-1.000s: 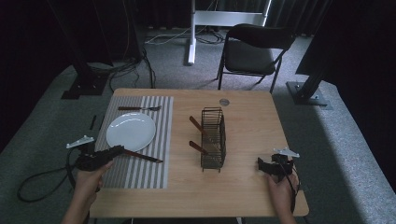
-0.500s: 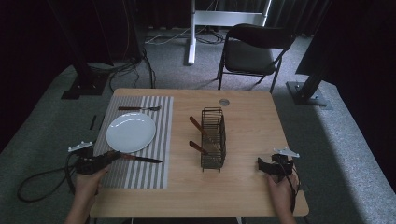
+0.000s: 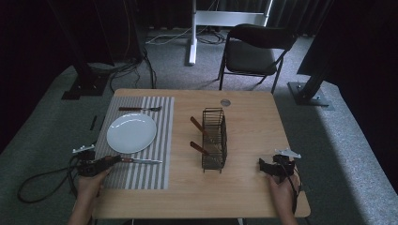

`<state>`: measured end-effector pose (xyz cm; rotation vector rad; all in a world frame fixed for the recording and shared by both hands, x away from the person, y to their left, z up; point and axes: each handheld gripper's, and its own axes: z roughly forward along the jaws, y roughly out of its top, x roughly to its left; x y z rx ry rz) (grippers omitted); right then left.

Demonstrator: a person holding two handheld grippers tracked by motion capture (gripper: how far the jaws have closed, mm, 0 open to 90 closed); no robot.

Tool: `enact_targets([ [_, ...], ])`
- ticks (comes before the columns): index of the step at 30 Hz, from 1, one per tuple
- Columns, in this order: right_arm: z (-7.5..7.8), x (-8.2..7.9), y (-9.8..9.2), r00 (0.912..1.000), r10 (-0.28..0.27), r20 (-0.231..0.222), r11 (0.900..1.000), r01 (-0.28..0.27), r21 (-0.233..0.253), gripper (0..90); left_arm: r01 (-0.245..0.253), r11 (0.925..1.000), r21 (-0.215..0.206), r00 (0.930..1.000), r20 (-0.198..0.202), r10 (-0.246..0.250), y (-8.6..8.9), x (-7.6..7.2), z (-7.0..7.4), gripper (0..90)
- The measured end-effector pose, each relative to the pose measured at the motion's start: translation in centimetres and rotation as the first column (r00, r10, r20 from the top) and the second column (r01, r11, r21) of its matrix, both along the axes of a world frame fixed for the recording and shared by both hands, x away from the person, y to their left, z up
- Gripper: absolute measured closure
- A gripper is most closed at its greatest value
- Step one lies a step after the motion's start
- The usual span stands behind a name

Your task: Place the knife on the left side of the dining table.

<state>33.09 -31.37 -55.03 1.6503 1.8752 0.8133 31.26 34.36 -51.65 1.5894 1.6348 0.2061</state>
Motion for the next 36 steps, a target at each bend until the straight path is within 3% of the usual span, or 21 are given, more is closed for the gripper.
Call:
enact_targets([
  [5, 0.0, 0.0, 0.0, 1.0, 0.0, 0.0, 1.0, 0.0, 0.0, 11.8, -0.021, 0.9994, 0.028, 0.9994, -0.027, 0.021, 0.0, 0.3, -0.6, 41.3],
  [11, 0.0, 0.0, 0.0, 1.0, 0.0, 0.0, 1.0, 0.0, 0.0, 11.8, -0.04, 0.999, 0.019, 0.9984, -0.04, 0.04, -0.2, 0.4, -1.5, 37.0],
  [19, 0.0, 0.0, 0.0, 1.0, 0.0, 0.0, 1.0, 0.0, 0.0, 11.8, -0.048, 0.9946, 0.093, 0.9982, -0.033, 0.051, -0.7, 0.5, -1.3, 34.7],
  [20, 0.0, 0.0, 0.0, 1.0, 0.0, 0.0, 1.0, 0.0, 0.0, 11.8, -0.051, 0.9912, 0.122, 0.9981, -0.027, 0.055, -0.9, 0.6, -1.3, 34.3],
  [26, 0.0, 0.0, 0.0, 1.0, 0.0, 0.0, 1.0, 0.0, 0.0, 11.8, -0.057, 0.983, 0.175, 0.9976, -0.029, 0.063, -1.3, 0.8, -1.3, 32.6],
  [28, 0.0, 0.0, 0.0, 1.0, 0.0, 0.0, 1.0, 0.0, 0.0, 11.8, -0.049, 0.9771, 0.207, 0.998, -0.03, 0.056, -1.5, 0.9, -1.2, 32.2],
  [29, 0.0, 0.0, 0.0, 1.0, 0.0, 0.0, 1.0, 0.0, 0.0, 11.8, -0.051, 0.968, 0.246, 0.9977, -0.031, 0.061, -1.8, 1.0, -1.2, 32.1],
  [30, 0.0, 0.0, 0.0, 1.0, 0.0, 0.0, 1.0, 0.0, 0.0, 11.8, -0.051, 0.968, 0.246, 0.9977, -0.031, 0.061, -1.8, 1.0, -1.2, 32.3],
  [31, 0.0, 0.0, 0.0, 1.0, 0.0, 0.0, 1.0, 0.0, 0.0, 11.8, -0.045, 0.954, 0.296, 0.9979, -0.031, 0.057, -2.1, 1.1, -1.2, 32.3],
  [35, 0.0, 0.0, 0.0, 1.0, 0.0, 0.0, 1.0, 0.0, 0.0, 11.7, -0.053, 0.954, 0.295, 0.998, -0.019, 0.061, -2.1, 0.9, -1.2, 31.8],
  [36, 0.0, 0.0, 0.0, 1.0, 0.0, 0.0, 1.0, 0.0, 0.0, 11.8, -0.069, 0.956, 0.285, 0.9974, 0.0, 0.072, -1.9, 0.6, -1.2, 31.7],
])
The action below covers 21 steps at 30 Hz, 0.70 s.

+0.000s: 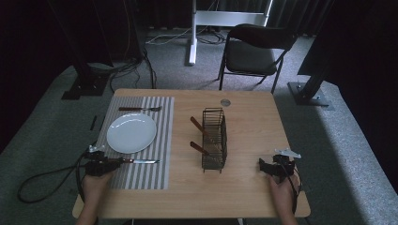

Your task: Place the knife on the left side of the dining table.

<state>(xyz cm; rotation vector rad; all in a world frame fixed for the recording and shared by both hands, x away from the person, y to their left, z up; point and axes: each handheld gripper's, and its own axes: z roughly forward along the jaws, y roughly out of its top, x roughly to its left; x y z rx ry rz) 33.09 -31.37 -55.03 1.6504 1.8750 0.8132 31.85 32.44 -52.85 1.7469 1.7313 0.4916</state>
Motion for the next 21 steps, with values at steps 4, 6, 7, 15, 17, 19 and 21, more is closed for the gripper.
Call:
enact_targets([
  [4, 0.0, 0.0, 0.0, 1.0, 0.0, 0.0, 1.0, 0.0, 0.0, 11.8, 0.018, 0.9994, -0.031, 0.999, 0.041, -0.016, 0.1, -1.0, 0.1, 29.6],
  [6, 0.0, 0.0, 0.0, 1.0, 0.0, 0.0, 1.0, 0.0, 0.0, 11.8, 0.038, 0.9986, -0.038, 0.9975, 0.061, -0.036, 0.0, -1.6, 0.2, 27.2],
  [7, 0.0, 0.0, 0.0, 1.0, 0.0, 0.0, 1.0, 0.0, 0.0, 11.8, 0.046, 0.9982, -0.039, 0.9962, 0.075, -0.043, -0.1, -1.9, 0.2, 25.4],
  [15, 0.0, 0.0, 0.0, 1.0, 0.0, 0.0, 1.0, 0.0, 0.0, 11.8, 0.106, 0.9943, 0.012, 0.9886, 0.106, -0.107, -0.6, -3.6, -0.1, 9.6],
  [17, 0.0, 0.0, 0.0, 1.0, 0.0, 0.0, 1.0, 0.0, 0.0, 11.8, 0.112, 0.9935, 0.021, 0.9881, 0.104, -0.113, -0.7, -3.8, -0.2, 8.8],
  [19, 0.0, 0.0, 0.0, 1.0, 0.0, 0.0, 1.0, 0.0, 0.0, 11.8, 0.126, 0.9911, 0.043, 0.9884, 0.079, -0.13, -1.1, -4.2, -0.3, 0.0],
  [21, 0.0, 0.0, 0.0, 1.0, 0.0, 0.0, 1.0, 0.0, 0.0, 11.8, 0.125, 0.9906, 0.055, 0.9886, 0.076, -0.129, -1.3, -4.5, -0.3, 0.0],
])
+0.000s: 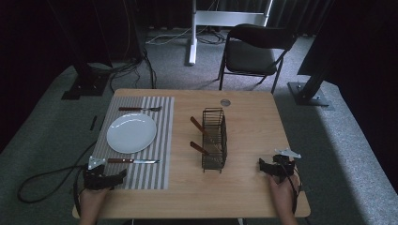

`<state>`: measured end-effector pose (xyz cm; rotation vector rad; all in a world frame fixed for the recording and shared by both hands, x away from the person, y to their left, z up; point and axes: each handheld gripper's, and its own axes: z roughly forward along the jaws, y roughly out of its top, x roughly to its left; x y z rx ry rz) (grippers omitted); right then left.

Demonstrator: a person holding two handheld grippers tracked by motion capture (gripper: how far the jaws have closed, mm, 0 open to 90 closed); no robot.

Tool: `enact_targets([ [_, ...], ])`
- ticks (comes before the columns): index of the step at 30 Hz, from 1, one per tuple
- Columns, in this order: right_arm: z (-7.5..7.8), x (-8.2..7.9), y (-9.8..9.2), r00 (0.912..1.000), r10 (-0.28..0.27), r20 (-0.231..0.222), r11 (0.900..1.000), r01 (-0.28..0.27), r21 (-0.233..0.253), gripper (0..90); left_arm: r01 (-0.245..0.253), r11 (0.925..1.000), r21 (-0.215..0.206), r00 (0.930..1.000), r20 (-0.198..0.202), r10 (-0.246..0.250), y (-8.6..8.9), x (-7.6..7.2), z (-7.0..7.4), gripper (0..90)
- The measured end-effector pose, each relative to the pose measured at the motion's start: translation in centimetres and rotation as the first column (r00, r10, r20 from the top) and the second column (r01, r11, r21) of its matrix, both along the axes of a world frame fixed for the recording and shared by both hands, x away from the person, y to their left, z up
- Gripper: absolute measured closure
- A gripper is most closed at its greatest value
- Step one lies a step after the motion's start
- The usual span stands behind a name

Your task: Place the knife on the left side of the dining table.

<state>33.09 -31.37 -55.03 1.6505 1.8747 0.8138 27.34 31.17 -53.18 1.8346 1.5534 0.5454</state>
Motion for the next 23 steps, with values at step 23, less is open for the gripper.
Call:
enact_targets([
  [23, 0.0, 0.0, 0.0, 1.0, 0.0, 0.0, 1.0, 0.0, 0.0, 11.8, -0.048, 0.9864, 0.157, 0.9974, 0.061, 0.038, -1.5, -1.5, -0.9, 0.0],
])
